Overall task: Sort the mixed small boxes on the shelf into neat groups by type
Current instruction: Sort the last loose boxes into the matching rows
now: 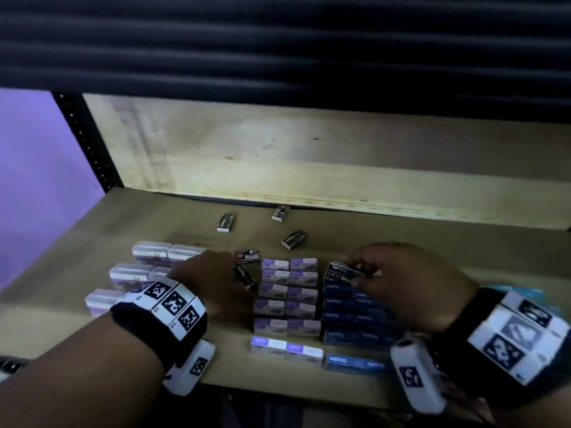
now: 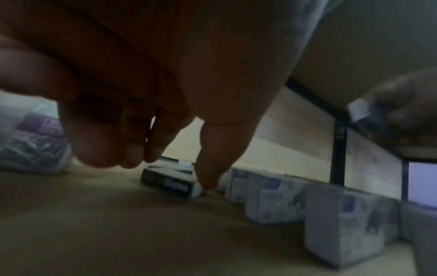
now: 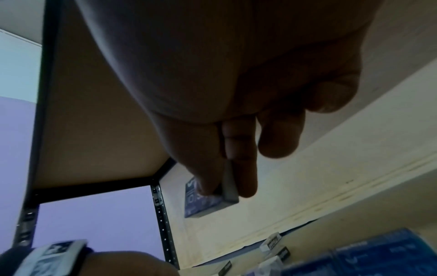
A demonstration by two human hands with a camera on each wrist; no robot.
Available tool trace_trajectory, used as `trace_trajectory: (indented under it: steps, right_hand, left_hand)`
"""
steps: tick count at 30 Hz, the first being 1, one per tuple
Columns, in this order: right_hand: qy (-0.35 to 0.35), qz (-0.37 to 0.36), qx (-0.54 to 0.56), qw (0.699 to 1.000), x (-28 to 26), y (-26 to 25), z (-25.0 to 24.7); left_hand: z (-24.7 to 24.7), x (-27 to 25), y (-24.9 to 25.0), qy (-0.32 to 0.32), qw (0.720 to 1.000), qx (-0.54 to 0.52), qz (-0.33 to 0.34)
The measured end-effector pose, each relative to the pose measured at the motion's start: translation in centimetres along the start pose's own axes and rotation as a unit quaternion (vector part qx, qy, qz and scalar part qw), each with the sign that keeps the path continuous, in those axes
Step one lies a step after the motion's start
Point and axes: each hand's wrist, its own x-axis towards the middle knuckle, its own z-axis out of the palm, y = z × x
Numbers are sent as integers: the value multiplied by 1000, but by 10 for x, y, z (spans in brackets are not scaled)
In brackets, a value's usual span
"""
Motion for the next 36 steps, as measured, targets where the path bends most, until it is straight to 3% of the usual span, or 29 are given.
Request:
trace_trajectory:
  steps: [5, 15, 18, 20, 22, 26, 29, 32, 36]
  right_hand:
    - [-15, 17, 46, 999, -28, 6, 1]
    - [-8, 55, 60, 997, -59, 21, 1]
    - [0, 58, 59, 997, -67, 26, 1]
    - [8, 59, 63, 996, -73, 31, -1]
    - [12, 64, 68, 996, -77, 36, -2]
    - [4, 66, 72, 995, -90, 46, -2]
    - [6, 65, 76, 995, -103, 54, -6]
    - [23, 67, 90, 993, -115, 65, -13]
    - [51, 94, 118, 987, -135, 85, -28]
  left_hand:
    - [4, 17, 5, -64, 988, 108, 93]
    - [-1, 31, 26, -95, 974, 201, 35]
    - [-9, 24, 30, -52, 975, 216, 29]
    - [-15, 17, 26, 5, 988, 154, -13]
    - [-15, 14, 17, 37, 999, 10, -31]
    - [-8, -2, 8, 48, 956, -288, -41]
    - [-7, -18, 24, -17, 941, -336, 22]
    - [-13, -36, 56, -43, 917, -390, 74]
    - [-14, -51, 108, -105, 908, -390, 113]
